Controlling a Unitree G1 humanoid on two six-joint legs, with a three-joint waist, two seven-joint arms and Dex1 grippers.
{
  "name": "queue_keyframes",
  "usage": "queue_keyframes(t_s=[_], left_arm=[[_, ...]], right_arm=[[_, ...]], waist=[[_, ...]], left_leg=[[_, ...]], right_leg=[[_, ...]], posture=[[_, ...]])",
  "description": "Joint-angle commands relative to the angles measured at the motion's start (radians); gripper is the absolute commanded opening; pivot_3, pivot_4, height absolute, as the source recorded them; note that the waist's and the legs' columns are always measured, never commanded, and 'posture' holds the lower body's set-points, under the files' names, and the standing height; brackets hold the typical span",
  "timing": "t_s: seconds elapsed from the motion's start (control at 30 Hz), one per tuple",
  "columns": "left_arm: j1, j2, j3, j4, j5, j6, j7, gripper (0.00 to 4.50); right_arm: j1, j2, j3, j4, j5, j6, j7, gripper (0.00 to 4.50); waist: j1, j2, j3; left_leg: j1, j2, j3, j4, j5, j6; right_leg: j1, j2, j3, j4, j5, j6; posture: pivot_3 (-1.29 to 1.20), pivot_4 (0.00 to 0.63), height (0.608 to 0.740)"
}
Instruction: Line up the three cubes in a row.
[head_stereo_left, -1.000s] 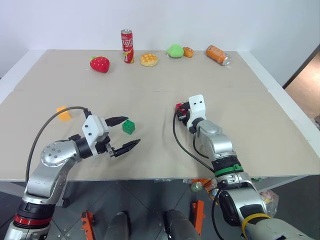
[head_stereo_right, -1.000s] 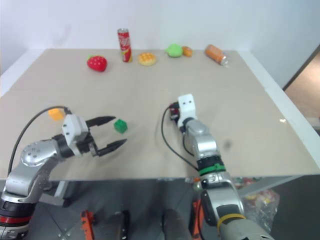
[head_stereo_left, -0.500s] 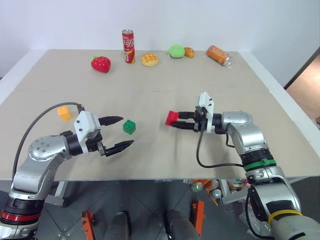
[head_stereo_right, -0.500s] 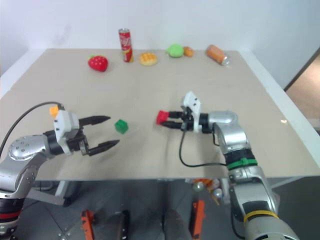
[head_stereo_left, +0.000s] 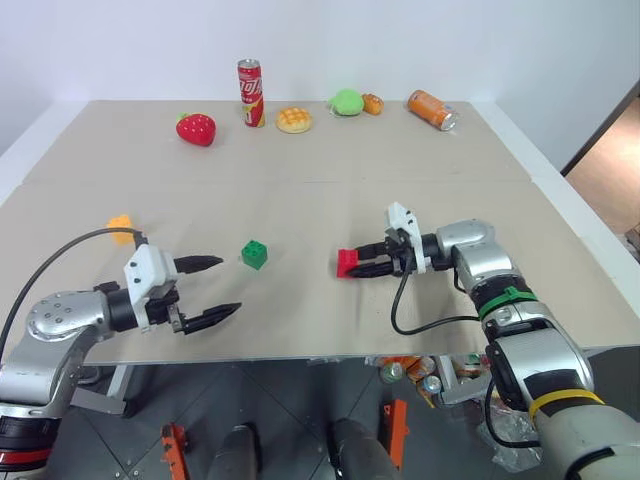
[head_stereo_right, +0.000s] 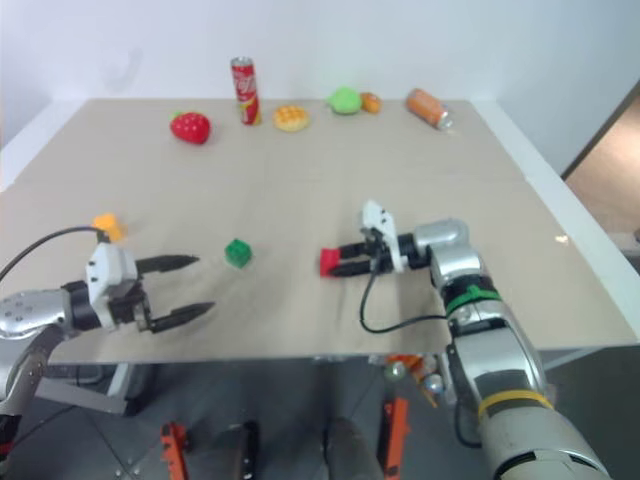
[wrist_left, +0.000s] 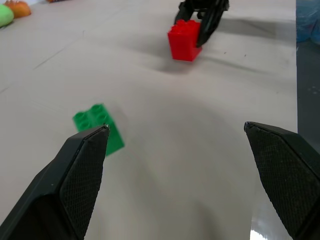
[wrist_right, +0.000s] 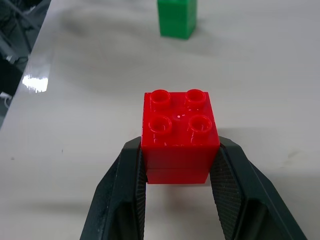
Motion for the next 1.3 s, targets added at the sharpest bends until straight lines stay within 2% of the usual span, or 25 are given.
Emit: queue_keyframes(t_s=[0.03, 0.5, 0.87, 1.3], left_arm=[[-0.007, 0.014, 0.044, 0.052, 0.000, -0.042, -0.023, 4.50], [-0.043, -0.021, 0.011, 0.072, 0.005, -0.048, -0.017, 4.50], [-0.003, -0.022, 0.030, 0.030, -0.005, -0.035, 0.001, 4.50], [0.040, -0.024, 0.044, -0.032, -0.026, -0.004, 0.046, 4.50]], right_arm=[[-0.033, 0.006, 0.000, 0.036, -0.033, -0.063, 0.018, 1.22], [-0.127, 0.023, -0.034, 0.163, -0.082, -0.139, -0.041, 1.22], [-0.107, 0.059, -0.021, 0.156, -0.091, -0.170, 0.021, 1.22], [-0.107, 0.083, -0.025, 0.179, -0.114, -0.199, -0.027, 1.22]], waist=[[0.000, 0.000, 0.000], [0.000, 0.000, 0.000], [-0.001, 0.000, 0.000], [0.000, 0.000, 0.000]], left_leg=[[0.000, 0.000, 0.000, 0.000, 0.000, 0.000], [0.000, 0.000, 0.000, 0.000, 0.000, -0.001], [0.000, 0.000, -0.001, 0.000, 0.000, -0.001], [0.000, 0.000, -0.001, 0.000, 0.000, -0.001]], right_leg=[[0.000, 0.000, 0.000, 0.000, 0.000, 0.000], [0.000, 0.000, 0.000, 0.000, 0.001, 0.000], [0.000, 0.000, -0.001, 0.001, 0.001, 0.000], [0.000, 0.000, -0.001, 0.001, 0.001, 0.000]], posture=[[0.00, 0.150, 0.740], [0.00, 0.150, 0.740], [0.00, 0.150, 0.740], [0.00, 0.150, 0.740]])
